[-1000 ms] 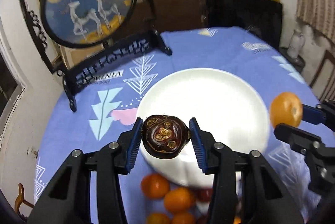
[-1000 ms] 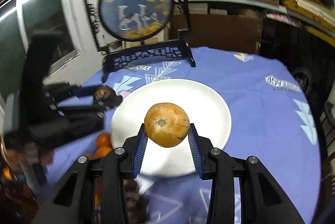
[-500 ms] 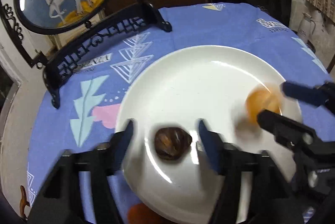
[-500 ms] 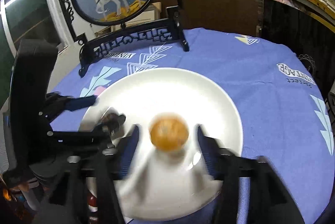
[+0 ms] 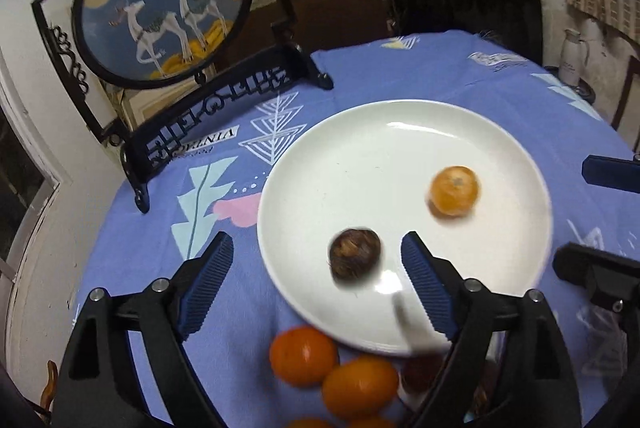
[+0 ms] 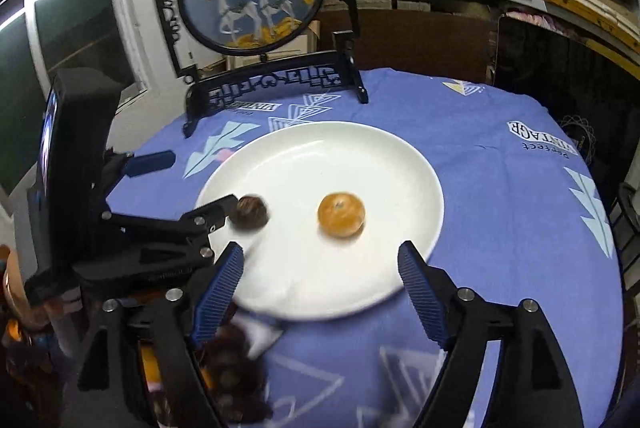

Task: Organize fruits
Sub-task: 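Carry a dark fruit with the left gripper while the right carries a yellow tomato to the plate, then open both grippers over the plate and withdraw toward the fruit cluster, then carry a dark fruit with the left gripper while the right carries another dark fruit to the plate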

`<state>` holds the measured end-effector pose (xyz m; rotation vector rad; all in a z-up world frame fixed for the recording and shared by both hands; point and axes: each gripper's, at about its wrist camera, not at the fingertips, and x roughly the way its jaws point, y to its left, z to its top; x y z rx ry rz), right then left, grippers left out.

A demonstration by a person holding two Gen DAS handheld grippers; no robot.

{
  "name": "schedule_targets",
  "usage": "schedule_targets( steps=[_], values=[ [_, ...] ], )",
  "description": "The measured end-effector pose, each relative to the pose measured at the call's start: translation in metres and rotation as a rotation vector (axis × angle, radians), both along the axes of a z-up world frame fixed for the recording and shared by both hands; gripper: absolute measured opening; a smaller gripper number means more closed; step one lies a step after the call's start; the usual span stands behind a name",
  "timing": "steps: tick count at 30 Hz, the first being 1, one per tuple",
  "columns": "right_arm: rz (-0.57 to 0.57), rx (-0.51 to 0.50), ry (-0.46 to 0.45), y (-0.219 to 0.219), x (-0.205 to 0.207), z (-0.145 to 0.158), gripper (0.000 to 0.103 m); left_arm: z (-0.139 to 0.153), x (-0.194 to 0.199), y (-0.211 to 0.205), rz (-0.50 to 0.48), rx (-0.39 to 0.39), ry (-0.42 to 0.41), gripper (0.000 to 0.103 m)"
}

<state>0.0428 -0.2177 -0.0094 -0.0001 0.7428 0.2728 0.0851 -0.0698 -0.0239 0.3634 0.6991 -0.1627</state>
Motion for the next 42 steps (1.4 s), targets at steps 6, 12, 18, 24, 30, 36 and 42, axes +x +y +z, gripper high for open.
schedule_targets(
  steps=[6,12,18,24,30,36,42],
  values=[
    [0.034,-0.033,-0.029,0.004,-0.052,0.003,0.085,0.008,-0.041,0.007,-0.034,-0.004,-0.039,0.089],
    [0.065,-0.074,-0.023,0.011,-0.086,-0.003,0.085,0.010,-0.065,0.013,-0.042,-0.005,-0.043,0.090],
    [0.119,-0.137,0.033,0.020,-0.109,-0.024,0.085,0.010,-0.087,0.035,-0.036,-0.023,-0.037,0.092],
    [0.145,-0.154,0.115,0.023,-0.115,-0.053,0.085,0.000,-0.100,0.078,0.020,-0.054,0.017,0.094],
    [0.165,-0.150,0.197,0.031,-0.104,-0.073,0.048,-0.015,-0.131,0.080,-0.052,-0.079,0.111,0.094],
    [0.176,-0.173,0.181,0.024,-0.113,-0.072,0.041,-0.035,-0.172,0.043,-0.209,-0.117,0.241,0.094],
    [0.154,-0.161,0.161,0.013,-0.124,-0.066,0.041,-0.061,-0.163,0.002,-0.158,-0.070,0.268,0.087]
  ],
)
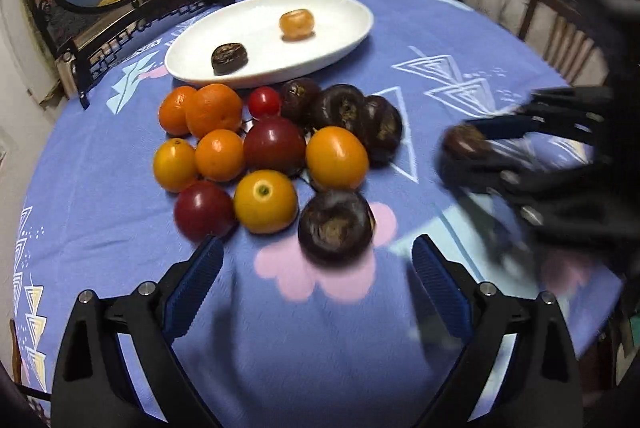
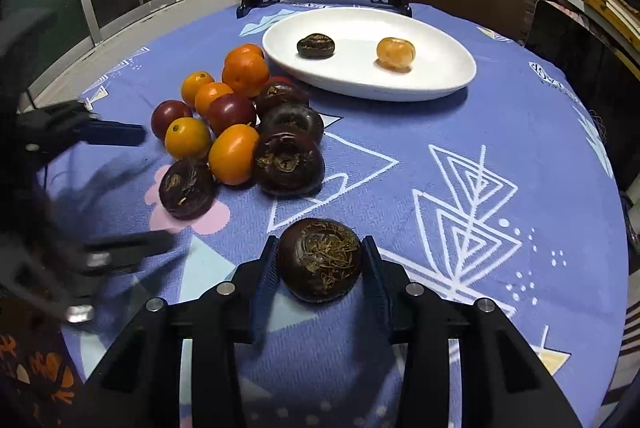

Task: Organize fruits
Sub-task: 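Carry a dark fruit with the left gripper while the right carries another dark fruit to the plate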

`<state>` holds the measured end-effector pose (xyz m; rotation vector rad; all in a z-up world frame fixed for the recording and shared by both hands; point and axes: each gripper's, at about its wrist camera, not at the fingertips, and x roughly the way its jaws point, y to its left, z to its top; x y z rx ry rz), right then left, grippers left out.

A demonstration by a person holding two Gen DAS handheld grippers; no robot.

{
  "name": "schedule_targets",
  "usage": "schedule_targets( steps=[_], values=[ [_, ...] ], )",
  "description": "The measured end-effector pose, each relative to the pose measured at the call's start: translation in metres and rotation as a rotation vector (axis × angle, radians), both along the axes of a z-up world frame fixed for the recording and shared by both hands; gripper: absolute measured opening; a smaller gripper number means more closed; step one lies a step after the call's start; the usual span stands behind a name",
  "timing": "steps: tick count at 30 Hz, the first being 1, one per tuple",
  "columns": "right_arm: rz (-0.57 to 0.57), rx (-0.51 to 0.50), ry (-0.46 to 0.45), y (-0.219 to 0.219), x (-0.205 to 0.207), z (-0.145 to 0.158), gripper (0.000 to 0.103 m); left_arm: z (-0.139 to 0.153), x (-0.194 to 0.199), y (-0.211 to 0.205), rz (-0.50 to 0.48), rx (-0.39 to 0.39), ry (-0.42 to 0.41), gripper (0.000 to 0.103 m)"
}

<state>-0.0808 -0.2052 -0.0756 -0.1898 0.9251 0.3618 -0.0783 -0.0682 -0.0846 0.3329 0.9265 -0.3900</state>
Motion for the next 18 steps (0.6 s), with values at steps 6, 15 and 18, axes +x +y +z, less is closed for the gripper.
schedule_targets(
  steps=[6,15,18],
  values=[
    [0.005,0.014,-0.011,-0.005,-0.007,0.005,0.042,-0.004,0.015,0.004,0.048,-0.068,0.078,0.039],
    [0.025,0.029,-0.010,-0.003,-0.001,0.011,0.041,0.030,0.003,0.031,0.033,-0.041,0.003,0.039],
    [0.031,0.031,-0.036,-0.003,0.005,0.024,0.041,0.054,0.017,0.038,0.050,-0.039,-0.065,0.039]
  ],
)
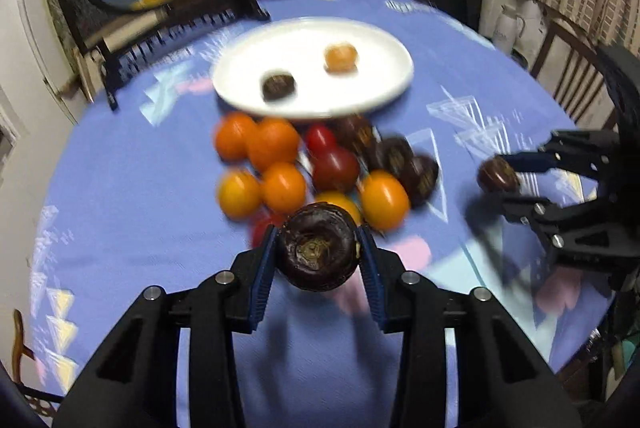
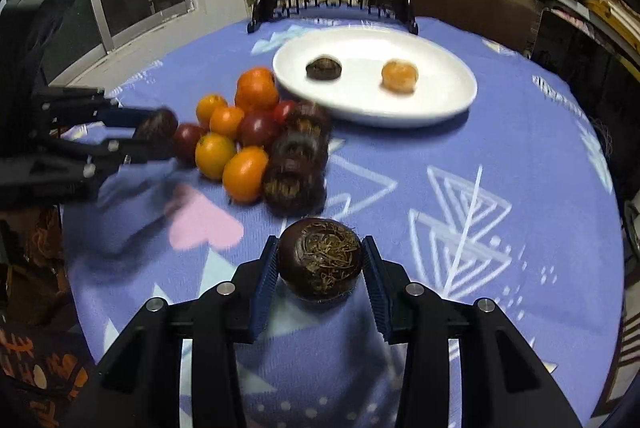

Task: Organize fruits
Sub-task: 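Carry a dark fruit with the left gripper while the right carries another dark fruit to the plate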

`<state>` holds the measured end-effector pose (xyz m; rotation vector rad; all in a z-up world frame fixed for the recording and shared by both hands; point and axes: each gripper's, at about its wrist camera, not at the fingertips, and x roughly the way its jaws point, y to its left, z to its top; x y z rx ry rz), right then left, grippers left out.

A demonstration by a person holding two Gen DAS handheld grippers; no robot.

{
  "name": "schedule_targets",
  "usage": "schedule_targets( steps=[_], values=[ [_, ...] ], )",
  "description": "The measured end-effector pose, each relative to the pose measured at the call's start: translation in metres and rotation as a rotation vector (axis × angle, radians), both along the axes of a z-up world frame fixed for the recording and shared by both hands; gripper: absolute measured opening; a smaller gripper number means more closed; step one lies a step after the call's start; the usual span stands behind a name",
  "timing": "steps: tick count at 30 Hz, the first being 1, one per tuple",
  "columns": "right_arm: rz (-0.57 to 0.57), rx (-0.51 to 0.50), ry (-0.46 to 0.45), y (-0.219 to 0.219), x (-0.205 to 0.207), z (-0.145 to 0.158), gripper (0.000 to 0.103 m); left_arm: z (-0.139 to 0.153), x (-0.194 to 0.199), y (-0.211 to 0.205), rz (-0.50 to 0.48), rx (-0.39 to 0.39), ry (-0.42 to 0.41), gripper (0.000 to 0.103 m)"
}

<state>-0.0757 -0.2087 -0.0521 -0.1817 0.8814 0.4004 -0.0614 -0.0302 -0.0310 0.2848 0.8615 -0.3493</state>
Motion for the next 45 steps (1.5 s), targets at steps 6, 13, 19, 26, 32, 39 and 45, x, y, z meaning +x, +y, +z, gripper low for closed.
schedule_targets(
  steps=[6,13,19,26,32,39,45],
  values=[
    [-0.039,0.046,-0.134,-0.004,0.034,0.054,0.042,0.038,0.049,-0.001,0.054,0.013,-0.123,0.039],
    [-0.089,0.117,-0.161,0.003,0.108,0.068,0.042,0.045,0.138,-0.025,0.126,0.047,-0.148,0.039],
    [-0.110,0.142,-0.123,0.013,0.164,0.053,0.042,0.020,0.191,-0.032,0.161,0.064,-0.090,0.039],
    [-0.155,0.134,-0.088,0.015,0.211,0.034,0.042,0.001,0.215,-0.036,0.159,0.078,-0.062,0.040],
    [-0.169,0.125,-0.119,0.016,0.215,0.036,0.056,-0.001,0.216,-0.033,0.164,0.076,-0.083,0.069],
    [-0.118,0.100,-0.114,0.009,0.173,0.043,0.059,0.002,0.197,-0.014,0.163,0.059,-0.079,0.074],
    [0.024,0.028,-0.082,0.012,0.092,0.027,0.069,0.006,0.148,0.017,0.124,0.033,-0.095,0.079]
  ],
)
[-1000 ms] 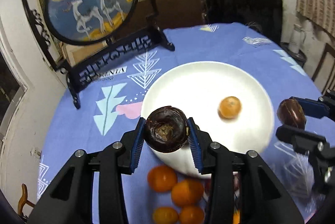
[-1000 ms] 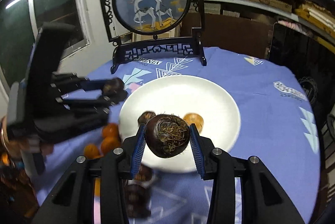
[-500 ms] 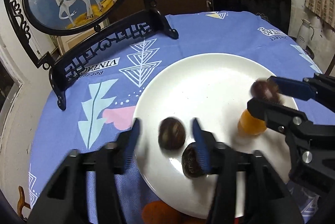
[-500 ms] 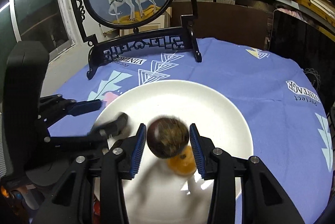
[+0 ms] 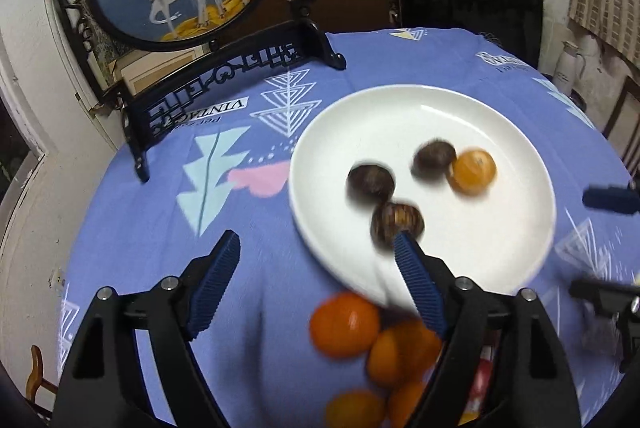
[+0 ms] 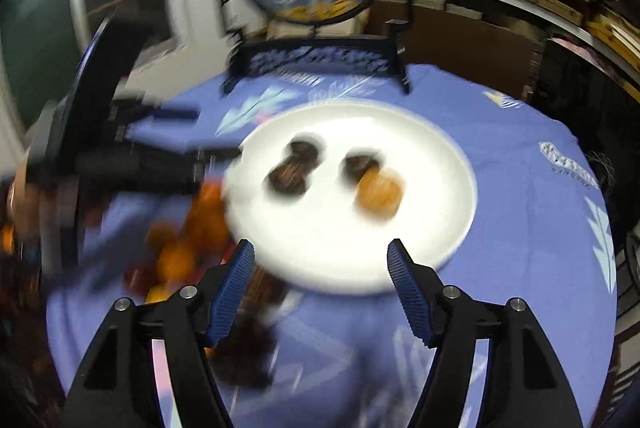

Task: Organize fruits
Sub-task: 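Carry a dark fruit with the left gripper while the right carries another dark fruit to the plate, then return both grippers to the fruit cluster, then carry a red tomato with the left gripper while the right carries a dark fruit to the plate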

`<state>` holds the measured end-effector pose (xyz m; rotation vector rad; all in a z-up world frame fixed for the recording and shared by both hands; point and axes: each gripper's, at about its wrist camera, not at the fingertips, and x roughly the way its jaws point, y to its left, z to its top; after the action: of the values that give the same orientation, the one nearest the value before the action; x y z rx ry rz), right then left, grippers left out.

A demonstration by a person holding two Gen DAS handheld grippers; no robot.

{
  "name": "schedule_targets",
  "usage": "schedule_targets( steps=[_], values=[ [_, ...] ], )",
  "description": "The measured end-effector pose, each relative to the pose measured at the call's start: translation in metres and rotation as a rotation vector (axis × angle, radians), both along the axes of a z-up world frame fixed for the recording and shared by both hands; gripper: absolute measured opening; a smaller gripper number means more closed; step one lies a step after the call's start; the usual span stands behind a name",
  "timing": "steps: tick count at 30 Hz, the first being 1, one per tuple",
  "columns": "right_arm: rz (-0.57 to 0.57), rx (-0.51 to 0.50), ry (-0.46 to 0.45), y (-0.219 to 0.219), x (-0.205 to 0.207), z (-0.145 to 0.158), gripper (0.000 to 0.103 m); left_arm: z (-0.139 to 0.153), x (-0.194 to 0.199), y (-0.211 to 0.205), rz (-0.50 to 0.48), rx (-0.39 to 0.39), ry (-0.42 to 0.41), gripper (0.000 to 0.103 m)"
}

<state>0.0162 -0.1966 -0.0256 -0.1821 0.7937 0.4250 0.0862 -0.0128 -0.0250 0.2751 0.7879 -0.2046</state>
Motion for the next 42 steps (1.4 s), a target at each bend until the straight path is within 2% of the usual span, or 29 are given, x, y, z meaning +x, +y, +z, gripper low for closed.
schedule_targets(
  steps=[3,6,9,11,12,13,20,21,23,24,25,28,31,38,42],
  values=[
    [0.069,-0.066,0.019,0.005,-0.037,-0.017,0.069,0.000,-0.032,0.017,-0.032,-0.010,-0.008,0.084],
    [0.109,-0.136,0.049,0.011,-0.056,-0.036,0.069,-0.005,-0.067,0.035,-0.069,-0.020,-0.001,0.087],
    [0.127,-0.139,0.070,0.018,-0.056,-0.046,0.069,-0.016,-0.097,0.046,-0.117,-0.022,0.035,0.088],
    [0.138,-0.118,0.085,0.026,-0.052,-0.050,0.069,-0.026,-0.113,0.044,-0.148,0.006,0.049,0.088],
    [0.148,-0.116,0.093,0.030,-0.050,-0.052,0.061,-0.031,-0.119,0.041,-0.168,0.019,0.060,0.088],
    [0.161,-0.128,0.104,0.035,-0.049,-0.055,0.044,-0.035,-0.123,0.038,-0.180,0.029,0.066,0.088],
    [0.135,-0.142,0.102,0.029,-0.065,-0.048,0.044,-0.053,-0.120,0.015,-0.219,0.034,0.083,0.088],
    [0.120,-0.134,0.099,0.023,-0.068,-0.045,0.044,-0.054,-0.117,0.014,-0.214,0.030,0.082,0.086],
    [0.098,-0.124,0.097,0.016,-0.070,-0.041,0.044,-0.053,-0.111,0.012,-0.223,0.001,0.090,0.076],
    [0.090,-0.118,0.098,0.013,-0.070,-0.041,0.044,-0.054,-0.111,0.011,-0.240,-0.015,0.109,0.060],
    [0.081,-0.108,0.100,0.009,-0.071,-0.040,0.044,-0.054,-0.111,0.010,-0.252,-0.024,0.126,0.036],
    [0.067,-0.095,0.100,0.005,-0.072,-0.040,0.044,-0.055,-0.117,0.008,-0.266,-0.015,0.138,0.037],
    [0.064,-0.084,0.100,0.003,-0.074,-0.041,0.044,-0.048,-0.125,0.011,-0.279,-0.042,0.147,0.036],
    [0.059,-0.046,0.061,0.004,-0.069,-0.024,0.044,-0.007,-0.118,0.005,-0.231,-0.021,0.033,0.037],
    [0.041,-0.002,-0.042,0.004,-0.058,0.012,0.044,0.023,-0.089,-0.007,-0.141,-0.037,-0.048,0.037]
  ],
)
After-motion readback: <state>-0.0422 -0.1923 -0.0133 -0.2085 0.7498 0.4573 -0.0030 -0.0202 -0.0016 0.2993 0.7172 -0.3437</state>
